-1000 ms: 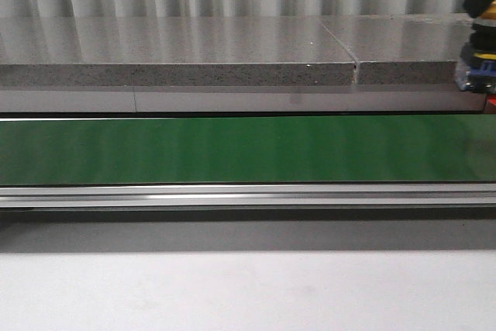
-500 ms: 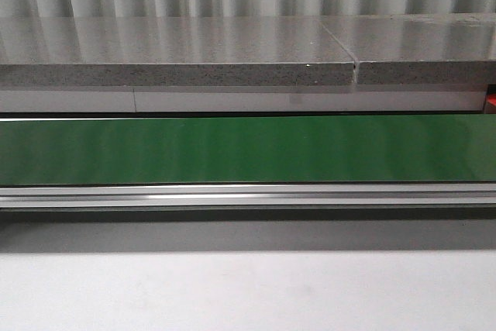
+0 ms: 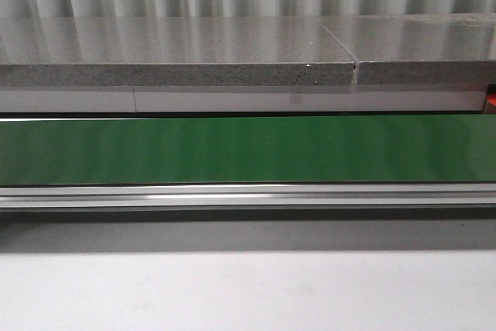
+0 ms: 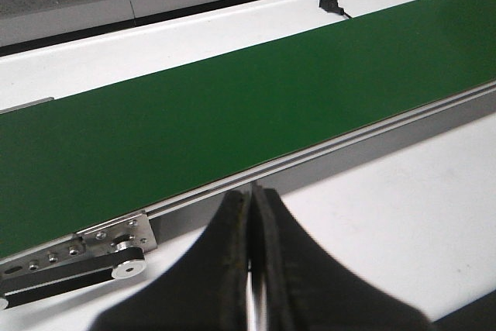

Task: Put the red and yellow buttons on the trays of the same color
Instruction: 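Lower the yellow button into the yellow tray and open the right gripper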

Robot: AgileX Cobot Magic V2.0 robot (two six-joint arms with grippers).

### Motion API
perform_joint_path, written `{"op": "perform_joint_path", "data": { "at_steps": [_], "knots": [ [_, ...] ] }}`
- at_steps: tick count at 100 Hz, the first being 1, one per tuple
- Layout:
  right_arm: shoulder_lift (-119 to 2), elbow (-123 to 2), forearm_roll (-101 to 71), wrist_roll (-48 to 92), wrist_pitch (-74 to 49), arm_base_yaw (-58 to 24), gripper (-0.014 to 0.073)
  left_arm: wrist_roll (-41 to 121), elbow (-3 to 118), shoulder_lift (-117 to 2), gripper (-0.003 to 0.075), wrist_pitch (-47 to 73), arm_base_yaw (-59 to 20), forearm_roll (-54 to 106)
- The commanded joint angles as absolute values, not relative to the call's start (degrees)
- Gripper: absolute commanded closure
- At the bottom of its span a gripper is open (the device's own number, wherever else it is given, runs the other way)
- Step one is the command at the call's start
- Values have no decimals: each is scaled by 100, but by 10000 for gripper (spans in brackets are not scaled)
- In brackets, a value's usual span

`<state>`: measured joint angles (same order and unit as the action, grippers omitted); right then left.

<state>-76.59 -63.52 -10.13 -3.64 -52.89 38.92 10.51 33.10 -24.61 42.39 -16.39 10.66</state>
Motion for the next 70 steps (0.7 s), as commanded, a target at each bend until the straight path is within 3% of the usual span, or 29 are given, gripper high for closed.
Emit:
{"op": "perform_joint_path", "data": {
  "at_steps": [1, 35, 70],
  "knots": [
    [-7450, -6419, -871, -376, -5009, 4087, 399, 1042, 3467, -2480, 741, 3829, -1686, 1174],
    [-7457, -5835, -859, -438, -4384, 4631, 399, 1042, 3467, -2480, 741, 3829, -1686, 1174],
    [-7471, -5021, -864, -465, -3372, 4637, 399, 1042, 3467, -2480, 741, 3829, -1686, 1174]
  ]
}}
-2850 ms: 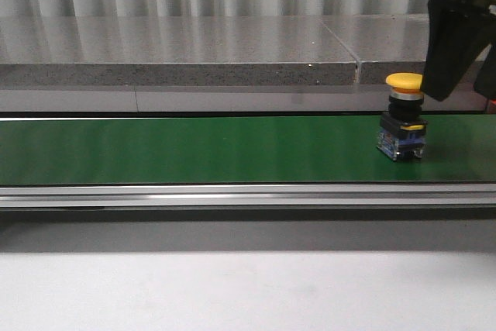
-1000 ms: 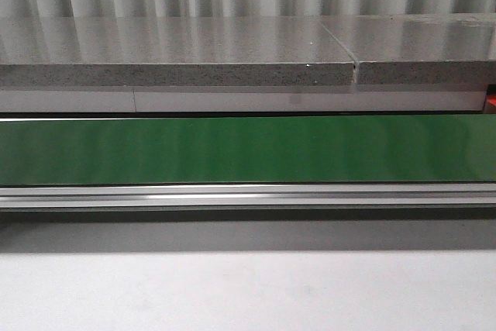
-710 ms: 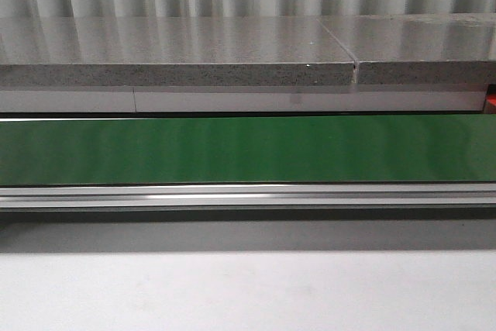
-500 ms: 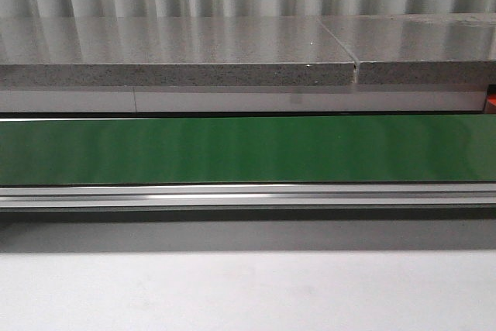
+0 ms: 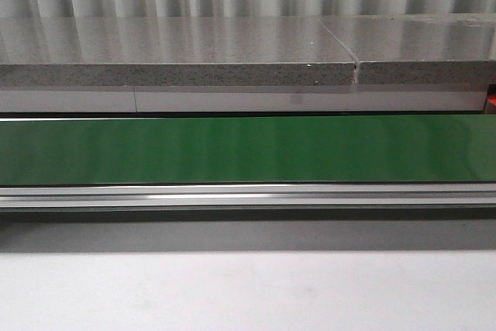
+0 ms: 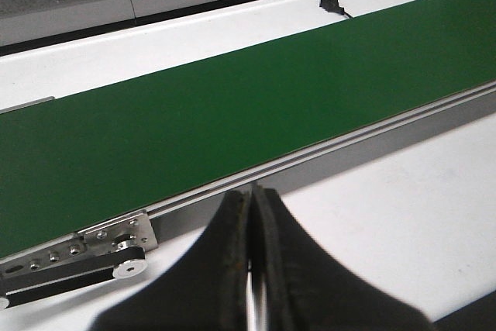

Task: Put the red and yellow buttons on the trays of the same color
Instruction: 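Lower the yellow button into the yellow tray and open the right gripper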

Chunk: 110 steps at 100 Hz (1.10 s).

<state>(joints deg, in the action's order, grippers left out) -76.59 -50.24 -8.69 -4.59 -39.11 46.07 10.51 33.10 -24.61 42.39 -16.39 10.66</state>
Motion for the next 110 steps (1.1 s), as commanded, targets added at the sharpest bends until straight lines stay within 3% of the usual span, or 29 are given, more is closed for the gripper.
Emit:
{"op": "perform_joint_path", "data": {
  "at_steps": [1, 78, 85, 102, 110],
  "knots": [
    [-7478, -5010, -864, -465, -3338, 4637, 399, 1042, 3467, -2480, 741, 3829, -1686, 1174],
    [-8365, -4916, -1042, -465, -3051, 4637, 396, 1042, 3467, -2480, 741, 3829, -1686, 1174],
    [-8365, -4916, -1041, -465, -3056, 4637, 349, 1042, 3467, -2480, 741, 3829, -1686, 1174],
    [-8365, -4916, -1041, -465, -3043, 4637, 102, 1042, 3467, -2480, 741, 3829, -1686, 1174],
    [-8365, -4916, -1041, -465, -3043, 4637, 57, 1042, 3467, -2480, 741, 3829, -1686, 1174]
  ]
}}
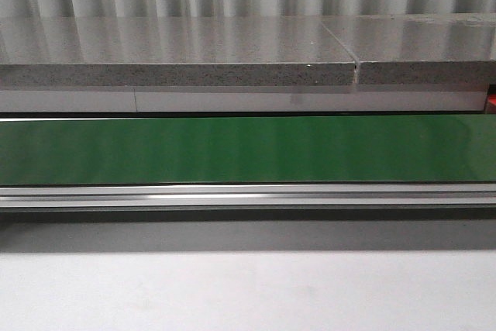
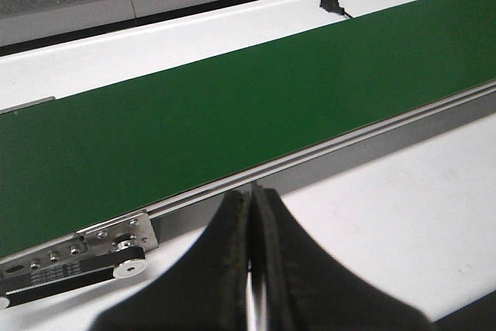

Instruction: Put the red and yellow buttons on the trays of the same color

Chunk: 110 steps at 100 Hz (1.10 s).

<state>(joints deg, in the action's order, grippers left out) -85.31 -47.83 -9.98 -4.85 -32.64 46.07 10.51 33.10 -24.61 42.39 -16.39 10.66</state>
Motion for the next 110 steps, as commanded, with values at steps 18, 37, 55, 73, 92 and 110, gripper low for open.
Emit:
{"op": "perform_joint_path", "data": {
  "at_steps": [18, 37, 55, 73, 92, 110],
  "knots": [
    [-8316, -4916, -1041, -465, -3050, 4631, 56, 1042, 3467, -2480, 741, 3829, -1686, 1174],
    [-7920, -4922, -1041, -465, -3068, 4631, 77, 1042, 3467, -2480, 741, 3829, -1686, 1174],
    [-7323, -4922, -1041, -465, -3144, 4517, 148, 1042, 3467, -2480, 741, 3829, -1686, 1174],
    [-6825, -4922, -1041, -459, -3196, 3969, 345, 1042, 3467, -2480, 741, 3829, -1686, 1174],
    [-6669, -4934, -989, -344, -3196, 2982, 613, 1042, 3467, -2480, 741, 3829, -1686, 1174],
    [-6657, -4934, -989, -65, -3123, 2007, 660, 1042, 3467, -2480, 741, 3829, -1686, 1174]
  ]
}}
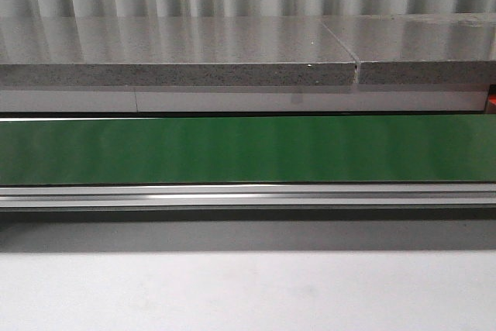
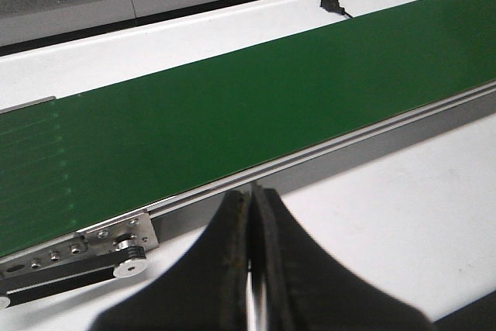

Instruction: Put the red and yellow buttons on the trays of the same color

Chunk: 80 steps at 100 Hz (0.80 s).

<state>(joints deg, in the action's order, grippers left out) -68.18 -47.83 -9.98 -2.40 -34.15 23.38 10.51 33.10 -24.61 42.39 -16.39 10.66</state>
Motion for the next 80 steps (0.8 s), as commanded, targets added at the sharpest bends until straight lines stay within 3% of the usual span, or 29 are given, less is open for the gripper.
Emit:
{"op": "perform_joint_path", "data": {
  "at_steps": [1, 43, 80],
  "knots": [
    [-6657, -4934, -989, -59, -3112, 1936, 660, 1042, 3467, -2480, 741, 3829, -1686, 1174],
    [-6307, -4927, -985, 219, -2715, -90, 660, 1042, 3467, -2480, 741, 3829, -1686, 1174],
    [-5170, -4905, -806, 233, -2352, -386, 660, 1042, 3467, -2480, 741, 3829, -1686, 1174]
  ]
}}
